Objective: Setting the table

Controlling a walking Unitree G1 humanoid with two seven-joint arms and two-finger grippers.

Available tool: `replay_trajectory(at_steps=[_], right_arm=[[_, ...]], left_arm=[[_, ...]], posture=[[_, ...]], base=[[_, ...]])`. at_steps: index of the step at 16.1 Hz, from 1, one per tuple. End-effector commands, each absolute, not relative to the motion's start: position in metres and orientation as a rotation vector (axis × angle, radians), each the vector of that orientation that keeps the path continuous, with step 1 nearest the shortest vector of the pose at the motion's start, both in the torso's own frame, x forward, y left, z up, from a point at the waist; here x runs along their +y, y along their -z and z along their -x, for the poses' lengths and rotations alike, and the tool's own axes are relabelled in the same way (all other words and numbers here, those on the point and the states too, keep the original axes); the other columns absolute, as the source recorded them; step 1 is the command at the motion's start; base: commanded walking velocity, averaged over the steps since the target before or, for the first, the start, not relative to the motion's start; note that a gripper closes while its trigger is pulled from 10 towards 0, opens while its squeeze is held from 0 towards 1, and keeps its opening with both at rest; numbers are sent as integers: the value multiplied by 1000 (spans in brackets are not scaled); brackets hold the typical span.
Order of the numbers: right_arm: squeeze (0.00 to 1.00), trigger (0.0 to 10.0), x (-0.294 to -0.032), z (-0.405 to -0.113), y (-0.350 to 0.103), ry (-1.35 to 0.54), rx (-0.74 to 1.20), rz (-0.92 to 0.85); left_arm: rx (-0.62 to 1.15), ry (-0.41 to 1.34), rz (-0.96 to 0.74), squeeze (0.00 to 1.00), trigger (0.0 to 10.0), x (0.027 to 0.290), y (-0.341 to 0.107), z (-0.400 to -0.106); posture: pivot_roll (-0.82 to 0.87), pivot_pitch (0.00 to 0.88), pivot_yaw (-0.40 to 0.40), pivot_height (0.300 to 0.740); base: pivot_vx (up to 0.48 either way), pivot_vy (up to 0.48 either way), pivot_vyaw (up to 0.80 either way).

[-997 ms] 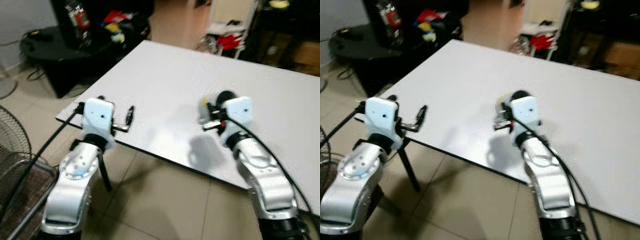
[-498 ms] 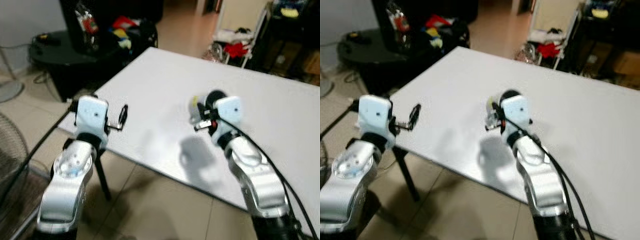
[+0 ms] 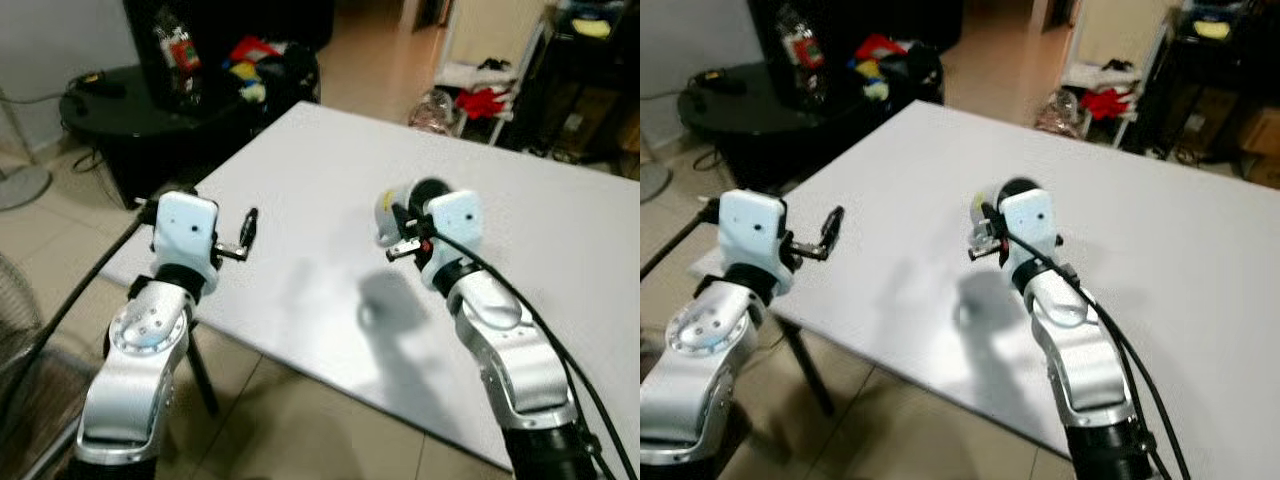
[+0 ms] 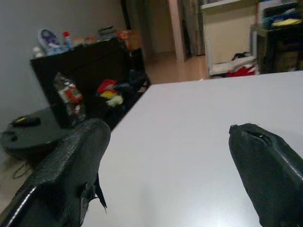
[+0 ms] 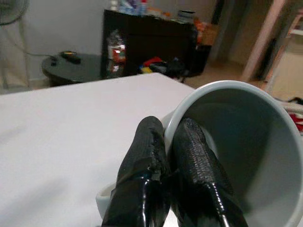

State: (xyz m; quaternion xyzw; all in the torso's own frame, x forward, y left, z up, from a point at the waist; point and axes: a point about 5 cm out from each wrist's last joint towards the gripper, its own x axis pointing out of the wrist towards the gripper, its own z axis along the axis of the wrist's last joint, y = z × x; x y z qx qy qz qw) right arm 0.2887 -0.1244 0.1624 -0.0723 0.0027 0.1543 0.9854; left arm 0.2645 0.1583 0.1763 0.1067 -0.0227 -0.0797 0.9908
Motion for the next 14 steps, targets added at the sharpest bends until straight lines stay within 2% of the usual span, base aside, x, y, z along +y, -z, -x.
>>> replay_trajectory(at_steps=[1, 6, 7, 9, 11, 12, 14], right_arm=[[0, 10000, -132, -290, -165, -284, -8, 152], [0, 10000, -129, -298, -167, -384, -11, 229], [0, 10000, -127, -302, -167, -486, 6, 275], [0, 10000, -123, -305, -165, -574, 35, 332], [0, 10000, -119, -313, -159, -747, 75, 517], [0, 10000, -120, -320, -161, -786, 84, 545], [0, 10000, -119, -338, -173, -880, 84, 601]], left_arm=[[-44, 178, -211, 0, 10000, 153, -176, -264], [-42, 175, -212, 0, 10000, 153, -176, -264], [-41, 175, -214, 0, 10000, 153, -175, -263], [-41, 175, -216, 0, 10000, 153, -175, -264], [-38, 176, -216, 0, 10000, 153, -175, -264], [-32, 189, -217, 0, 10000, 152, -174, -263], [15, 296, -233, 0, 10000, 145, -169, -260]], posture=[[131, 0, -3, 740], [132, 0, -3, 740], [134, 0, -4, 740], [135, 0, -4, 740], [136, 0, -3, 740], [135, 0, -3, 740], [132, 0, 4, 740]], base=[[319, 0, 0], [320, 0, 0], [319, 0, 0], [313, 0, 0], [306, 0, 0], [277, 0, 0], [0, 0, 0]])
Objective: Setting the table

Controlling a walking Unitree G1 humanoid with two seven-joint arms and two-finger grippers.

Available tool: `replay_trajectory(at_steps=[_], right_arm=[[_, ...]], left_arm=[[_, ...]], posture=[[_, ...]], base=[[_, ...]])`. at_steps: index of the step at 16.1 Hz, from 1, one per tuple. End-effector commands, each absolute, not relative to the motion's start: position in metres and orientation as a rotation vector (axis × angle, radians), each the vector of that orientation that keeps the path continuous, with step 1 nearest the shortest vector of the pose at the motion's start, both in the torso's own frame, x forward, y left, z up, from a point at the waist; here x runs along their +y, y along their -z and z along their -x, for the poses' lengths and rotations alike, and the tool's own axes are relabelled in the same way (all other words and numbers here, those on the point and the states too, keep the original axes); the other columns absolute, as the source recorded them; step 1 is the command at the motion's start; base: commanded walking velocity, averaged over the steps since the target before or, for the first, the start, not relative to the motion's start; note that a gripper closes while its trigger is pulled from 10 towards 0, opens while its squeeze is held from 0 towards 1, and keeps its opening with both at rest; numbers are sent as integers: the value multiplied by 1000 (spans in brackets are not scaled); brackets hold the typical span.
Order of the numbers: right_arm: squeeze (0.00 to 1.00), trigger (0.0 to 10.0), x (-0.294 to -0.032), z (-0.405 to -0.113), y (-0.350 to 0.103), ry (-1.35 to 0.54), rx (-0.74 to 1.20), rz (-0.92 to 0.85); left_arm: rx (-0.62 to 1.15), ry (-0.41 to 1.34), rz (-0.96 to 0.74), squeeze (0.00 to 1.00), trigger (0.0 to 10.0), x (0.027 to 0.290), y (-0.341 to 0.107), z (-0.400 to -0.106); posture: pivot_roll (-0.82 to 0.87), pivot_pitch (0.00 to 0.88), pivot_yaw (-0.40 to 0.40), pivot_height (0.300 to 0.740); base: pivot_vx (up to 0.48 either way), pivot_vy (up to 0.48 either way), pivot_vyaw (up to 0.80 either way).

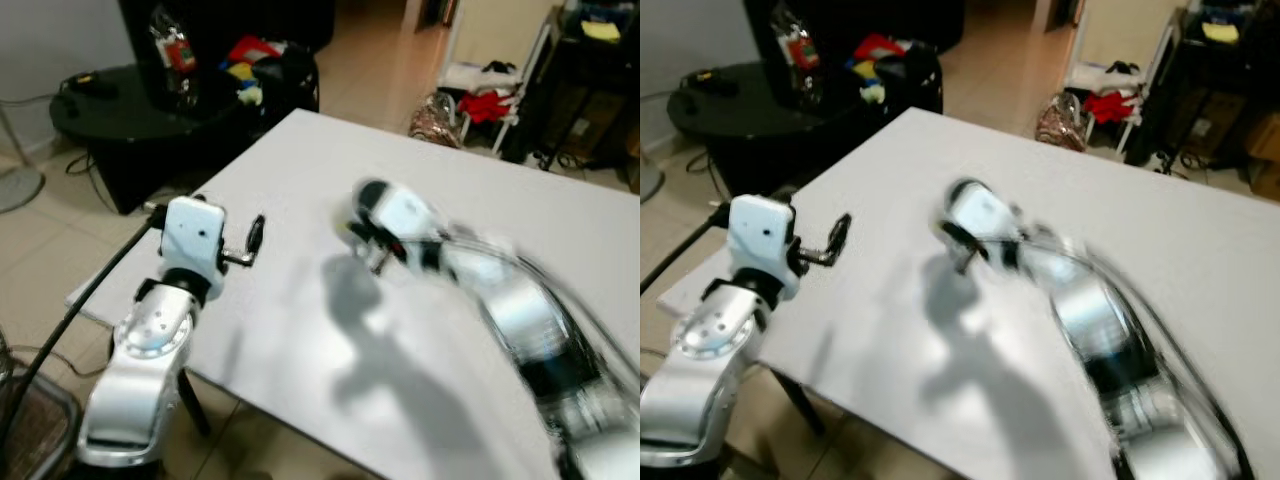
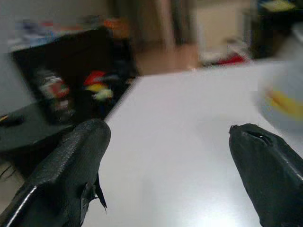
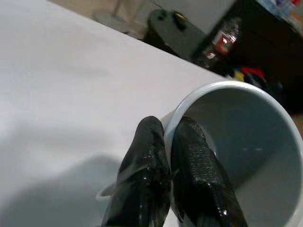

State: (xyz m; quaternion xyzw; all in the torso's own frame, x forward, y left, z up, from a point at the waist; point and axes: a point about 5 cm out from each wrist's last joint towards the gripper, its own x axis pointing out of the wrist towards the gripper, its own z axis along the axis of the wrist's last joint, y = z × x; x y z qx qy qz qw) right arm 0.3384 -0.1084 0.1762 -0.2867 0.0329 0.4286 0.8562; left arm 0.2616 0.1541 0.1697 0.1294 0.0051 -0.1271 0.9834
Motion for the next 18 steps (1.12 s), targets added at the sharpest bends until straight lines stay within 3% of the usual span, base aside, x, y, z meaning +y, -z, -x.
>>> replay_trajectory(at_steps=[1, 9, 12, 18], right_arm=[[0, 10000, -118, -343, -176, -928, 89, 632], [0, 10000, -110, -373, -181, -1166, 214, 872], [0, 10000, -111, -373, -177, -1241, 266, 921], [0, 10000, -115, -380, -174, -1193, 306, 1003]], left_arm=[[32, 348, -257, 0, 10000, 143, -166, -257], [205, 697, -280, 0, 10000, 140, -155, -235], [249, 755, -282, 0, 10000, 139, -151, -226], [280, 793, -272, 0, 10000, 135, -150, -217]], posture=[[132, 0, 4, 740], [113, 0, 33, 740], [119, 0, 25, 740], [121, 0, 17, 740]], base=[[0, 0, 0], [0, 0, 0], [0, 0, 0], [0, 0, 0]])
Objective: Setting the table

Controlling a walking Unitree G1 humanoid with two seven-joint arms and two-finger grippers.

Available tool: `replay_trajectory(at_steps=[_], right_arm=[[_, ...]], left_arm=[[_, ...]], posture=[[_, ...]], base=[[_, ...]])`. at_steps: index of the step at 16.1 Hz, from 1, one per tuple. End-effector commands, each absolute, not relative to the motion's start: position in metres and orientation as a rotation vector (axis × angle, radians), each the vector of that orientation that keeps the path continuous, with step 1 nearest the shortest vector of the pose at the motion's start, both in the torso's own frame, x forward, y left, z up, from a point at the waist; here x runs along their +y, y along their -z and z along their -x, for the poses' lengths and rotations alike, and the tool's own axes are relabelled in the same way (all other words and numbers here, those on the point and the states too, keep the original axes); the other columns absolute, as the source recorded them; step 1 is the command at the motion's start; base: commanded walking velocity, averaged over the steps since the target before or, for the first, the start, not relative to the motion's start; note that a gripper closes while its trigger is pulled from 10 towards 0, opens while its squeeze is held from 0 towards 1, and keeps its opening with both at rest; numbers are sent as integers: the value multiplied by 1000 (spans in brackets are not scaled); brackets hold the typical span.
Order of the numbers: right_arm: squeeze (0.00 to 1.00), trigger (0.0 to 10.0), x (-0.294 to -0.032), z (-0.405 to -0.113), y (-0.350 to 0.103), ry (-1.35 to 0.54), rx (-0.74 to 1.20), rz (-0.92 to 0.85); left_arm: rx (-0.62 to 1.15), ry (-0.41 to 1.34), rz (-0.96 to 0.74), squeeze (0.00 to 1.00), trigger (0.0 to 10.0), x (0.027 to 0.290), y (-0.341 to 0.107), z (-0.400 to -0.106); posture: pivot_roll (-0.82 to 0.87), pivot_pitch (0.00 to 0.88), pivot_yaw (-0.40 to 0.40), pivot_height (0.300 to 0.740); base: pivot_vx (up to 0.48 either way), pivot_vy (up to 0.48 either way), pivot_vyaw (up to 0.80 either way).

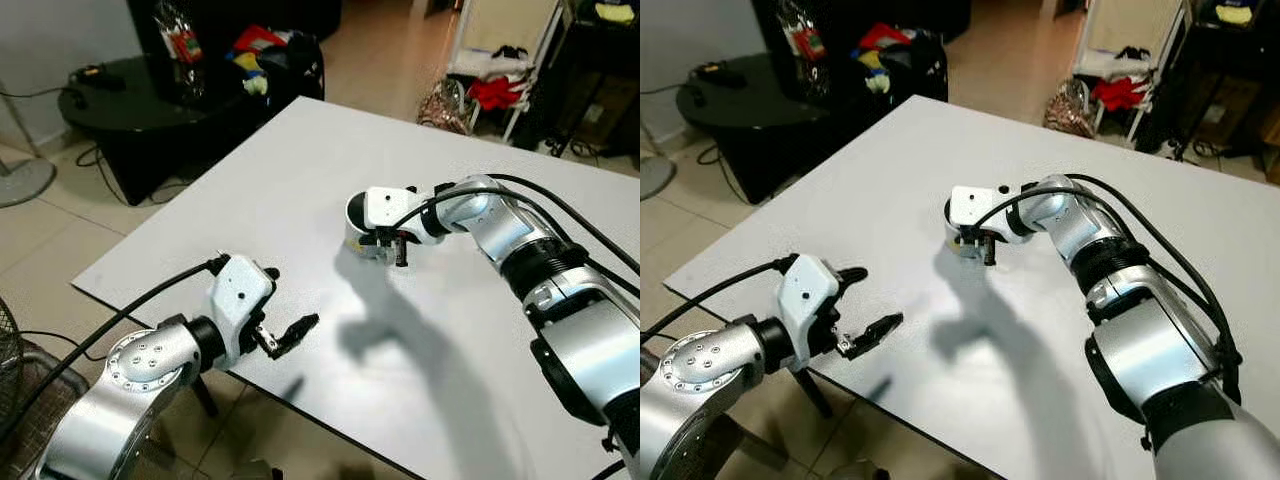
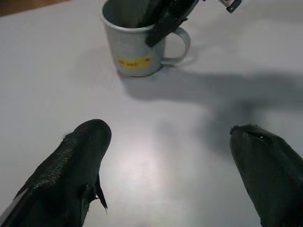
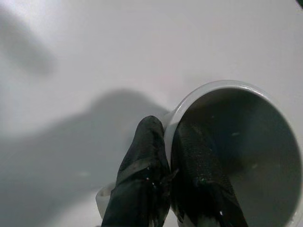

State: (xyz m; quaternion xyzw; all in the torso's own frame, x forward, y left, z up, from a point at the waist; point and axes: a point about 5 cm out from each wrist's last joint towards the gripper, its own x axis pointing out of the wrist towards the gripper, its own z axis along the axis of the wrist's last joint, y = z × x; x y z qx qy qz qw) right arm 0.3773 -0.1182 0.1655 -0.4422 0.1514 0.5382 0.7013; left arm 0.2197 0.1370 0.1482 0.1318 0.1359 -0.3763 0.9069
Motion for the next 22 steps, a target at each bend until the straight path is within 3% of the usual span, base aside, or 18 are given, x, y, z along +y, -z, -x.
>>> replay_trajectory(at_steps=[1, 4, 5, 6, 7, 13, 18, 20, 22], right_arm=[[0, 10000, -114, -380, -174, -1193, 307, 1003], [0, 10000, -113, -383, -173, -1159, 307, 981], [220, 10000, -112, -384, -174, -1155, 302, 965], [961, 10000, -113, -384, -175, -1156, 301, 961], [1000, 10000, -113, -384, -176, -1161, 303, 954], [1000, 10000, -121, -388, -206, -1202, 249, 944], [1000, 10000, -134, -378, -260, -1273, 10, 714], [1000, 10000, -144, -360, -269, -1185, -168, 548], [1000, 10000, -144, -314, -246, -1033, -220, 329]], left_arm=[[280, 798, -267, 0, 10000, 134, -150, -216], [295, 818, -258, 0, 10000, 132, -149, -212], [304, 828, -257, 0, 10000, 132, -148, -210], [310, 833, -255, 0, 10000, 132, -147, -209], [314, 836, -252, 0, 10000, 133, -147, -209], [317, 858, -226, 0, 10000, 134, -152, -213], [275, 855, -152, 0, 10000, 134, -158, -213], [250, 814, -124, 0, 10000, 136, -162, -210], [296, 730, -149, 0, 10000, 141, -160, -208]], posture=[[122, 0, 15, 740], [123, 0, 13, 740], [122, 0, 11, 740], [122, 0, 10, 740], [121, 0, 9, 740], [119, 0, 19, 740], [92, 0, 25, 740], [91, 0, 12, 740], [101, 0, 22, 740]], base=[[0, 0, 0], [0, 0, 0], [0, 0, 0], [0, 0, 0], [0, 0, 0], [0, 0, 0], [0, 0, 0], [0, 0, 0], [0, 0, 800]])
